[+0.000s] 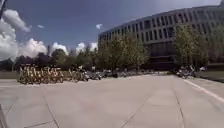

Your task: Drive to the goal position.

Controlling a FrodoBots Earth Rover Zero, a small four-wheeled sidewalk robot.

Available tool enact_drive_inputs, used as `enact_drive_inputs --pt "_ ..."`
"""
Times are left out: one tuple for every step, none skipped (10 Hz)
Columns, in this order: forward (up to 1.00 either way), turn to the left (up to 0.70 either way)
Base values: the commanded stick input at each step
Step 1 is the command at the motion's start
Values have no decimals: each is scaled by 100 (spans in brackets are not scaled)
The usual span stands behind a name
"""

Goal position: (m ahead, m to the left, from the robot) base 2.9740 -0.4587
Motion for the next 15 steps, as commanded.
enact_drive_inputs --pt "100 27" --pt "100 27" --pt "100 27" --pt "100 27" --pt "100 27" --pt "100 27" --pt "100 27" --pt "100 27" --pt "100 27" --pt "100 27" --pt "100 27" --pt "100 27" --pt "100 27" --pt "100 27" --pt "100 27"
